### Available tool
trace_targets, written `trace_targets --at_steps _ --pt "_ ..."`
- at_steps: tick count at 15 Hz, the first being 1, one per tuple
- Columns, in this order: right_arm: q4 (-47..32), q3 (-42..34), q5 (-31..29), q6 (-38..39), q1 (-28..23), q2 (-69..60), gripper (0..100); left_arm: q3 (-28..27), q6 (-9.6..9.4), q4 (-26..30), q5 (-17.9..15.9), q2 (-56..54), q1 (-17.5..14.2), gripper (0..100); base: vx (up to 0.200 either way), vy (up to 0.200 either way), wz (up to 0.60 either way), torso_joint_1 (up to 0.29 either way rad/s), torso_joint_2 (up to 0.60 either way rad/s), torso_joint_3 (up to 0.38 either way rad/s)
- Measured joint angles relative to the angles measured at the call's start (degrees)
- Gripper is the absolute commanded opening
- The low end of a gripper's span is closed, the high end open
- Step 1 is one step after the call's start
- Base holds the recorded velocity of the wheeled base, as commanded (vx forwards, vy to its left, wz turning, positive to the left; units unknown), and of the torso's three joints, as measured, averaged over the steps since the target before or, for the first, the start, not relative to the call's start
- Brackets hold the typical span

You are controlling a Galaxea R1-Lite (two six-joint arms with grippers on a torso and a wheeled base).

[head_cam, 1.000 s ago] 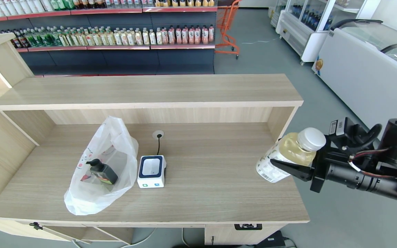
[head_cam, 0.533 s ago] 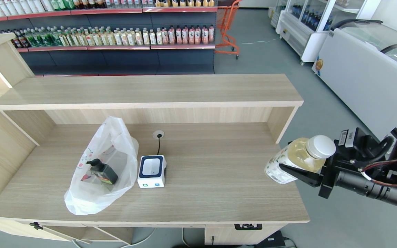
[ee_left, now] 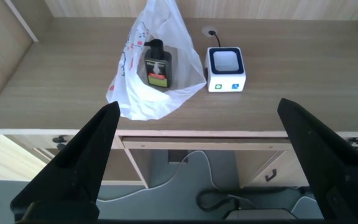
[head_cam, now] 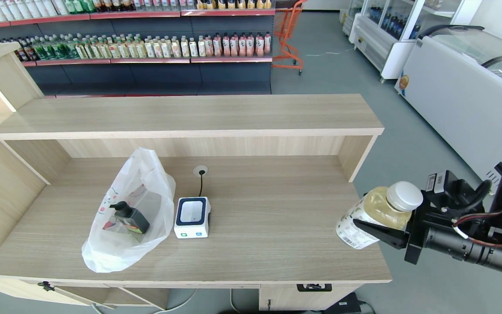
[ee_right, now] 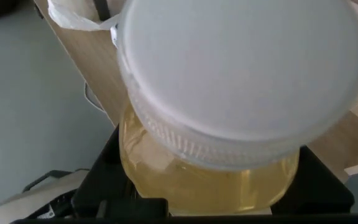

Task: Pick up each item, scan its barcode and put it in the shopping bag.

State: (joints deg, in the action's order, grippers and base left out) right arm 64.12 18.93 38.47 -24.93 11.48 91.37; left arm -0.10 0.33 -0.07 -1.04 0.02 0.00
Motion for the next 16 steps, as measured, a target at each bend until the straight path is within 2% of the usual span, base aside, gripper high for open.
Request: trace_targets --at_steps 4,12,16 --pt "0.8 0.44 0.17 5.12 0.17 0.22 0 0.0 -0.17 0.0 0.02 0.0 0.0 100 0.0 0.2 0.0 0.001 0.0 0.001" --pt "13.8 5.49 0.41 5.61 0.0 9.62 0 0.0 -0.2 0.0 0.0 0.0 0.0 100 0.0 0.2 0.0 0.002 0.0 0.001" --pt "15.41 9.78 0.44 5.69 0.3 14.6 0 0.0 -0.35 0.0 -0.02 0.0 0.0 100 0.0 0.2 0.0 0.004 0.0 0.004"
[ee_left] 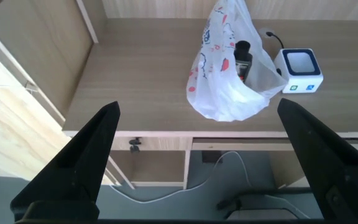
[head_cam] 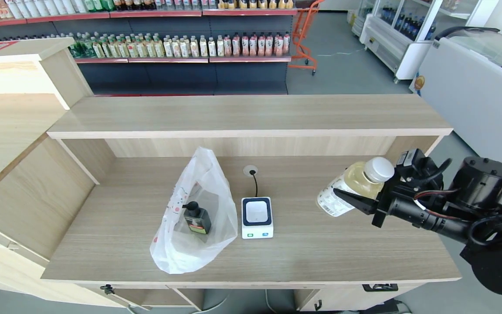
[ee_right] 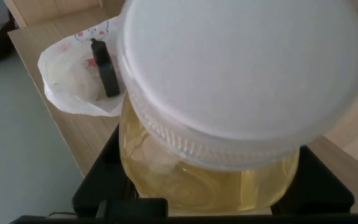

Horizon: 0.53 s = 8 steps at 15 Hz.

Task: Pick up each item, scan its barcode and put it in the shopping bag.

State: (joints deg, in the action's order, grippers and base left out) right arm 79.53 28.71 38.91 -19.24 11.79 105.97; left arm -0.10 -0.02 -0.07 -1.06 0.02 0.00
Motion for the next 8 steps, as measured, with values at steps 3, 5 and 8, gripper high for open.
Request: trace_targets --at_steps 3,5,8 --pt "0.01 0.78 0.04 0.02 0.2 1.39 0 0.0 -0.02 0.02 0.0 0.0 0.0 100 0.0 0.067 0.0 0.001 0.0 0.001" --pt "-0.02 0.76 0.0 0.0 0.2 1.88 0 0.0 -0.02 0.02 0.0 0.0 0.0 100 0.0 0.0 0.0 0.0 0.0 0.0" --pt "0.0 0.72 0.11 -0.06 0.24 2.32 0 0.0 -0.02 0.02 0.0 0.0 0.0 100 0.2 0.0 0.0 0.004 0.0 0.001"
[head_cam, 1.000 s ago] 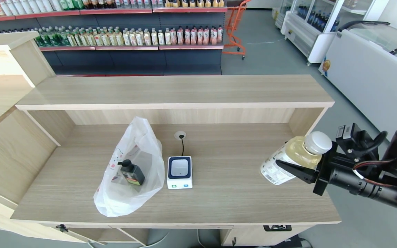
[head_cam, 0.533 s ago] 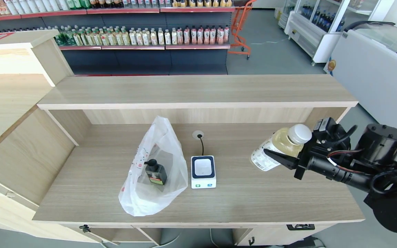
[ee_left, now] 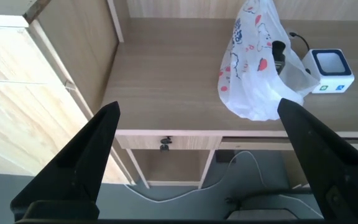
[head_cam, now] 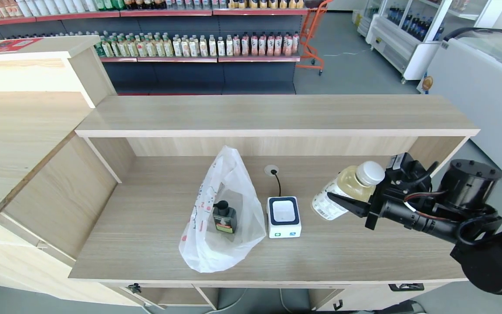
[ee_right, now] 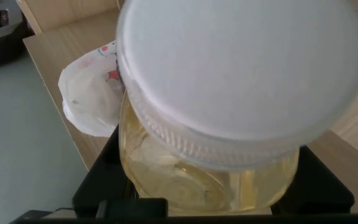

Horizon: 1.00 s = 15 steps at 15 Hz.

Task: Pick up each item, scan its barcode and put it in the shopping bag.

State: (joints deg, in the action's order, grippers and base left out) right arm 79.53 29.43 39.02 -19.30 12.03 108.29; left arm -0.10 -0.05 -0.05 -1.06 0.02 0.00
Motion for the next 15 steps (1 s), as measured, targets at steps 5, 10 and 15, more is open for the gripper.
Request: trace_targets --at_steps 5,10,15 --pt "1.56 0.15 0.52 -0.27 0.09 1.5 0 0.0 -0.02 -0.02 0.0 0.0 0.0 100 0.2 0.0 0.0 0.001 0.0 0.0" --pt "10.28 0.23 3.34 -0.33 0.12 7.89 0 0.0 0.18 -0.02 0.0 0.0 0.0 100 0.0 0.0 0.0 0.0 0.0 0.0" --pt "10.39 0.11 7.56 -1.12 2.1 12.65 0 0.0 0.18 -0.02 0.0 0.0 0.0 100 0.0 0.0 0.0 0.0 0.0 0.0"
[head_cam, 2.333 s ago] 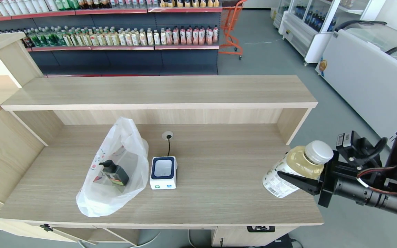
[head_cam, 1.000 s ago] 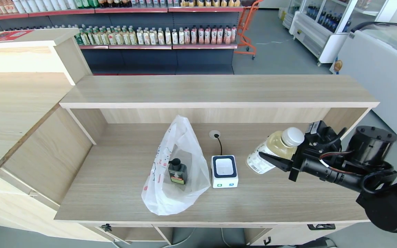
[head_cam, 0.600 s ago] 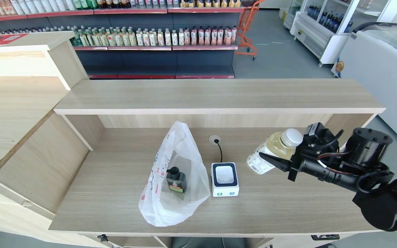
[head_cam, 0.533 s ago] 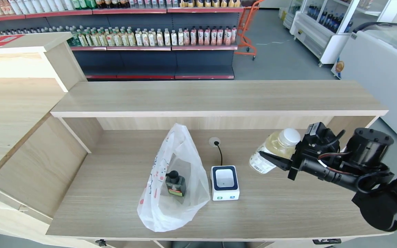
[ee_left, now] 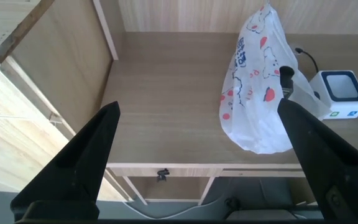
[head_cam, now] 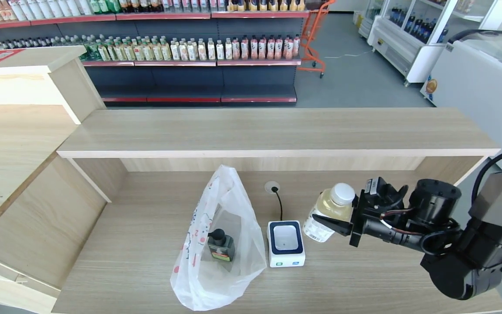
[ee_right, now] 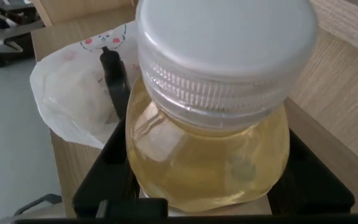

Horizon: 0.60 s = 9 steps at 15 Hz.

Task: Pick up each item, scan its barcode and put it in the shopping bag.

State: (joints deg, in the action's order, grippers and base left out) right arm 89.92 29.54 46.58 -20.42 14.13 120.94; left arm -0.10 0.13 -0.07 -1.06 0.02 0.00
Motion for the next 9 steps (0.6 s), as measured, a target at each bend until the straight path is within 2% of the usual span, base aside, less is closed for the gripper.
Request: trace_targets --at_steps 4,9 --pt "0.07 2.4 5.91 -9.17 0.22 4.77 0 0.0 0.02 0.0 0.02 0.0 0.0 100 0.0 0.0 0.0 0.0 0.0 0.0" --pt "0.05 6.34 8.87 -20.41 0.48 10.7 0 0.0 0.02 0.0 0.0 0.0 0.0 100 0.0 0.0 0.0 0.0 0.0 0.0"
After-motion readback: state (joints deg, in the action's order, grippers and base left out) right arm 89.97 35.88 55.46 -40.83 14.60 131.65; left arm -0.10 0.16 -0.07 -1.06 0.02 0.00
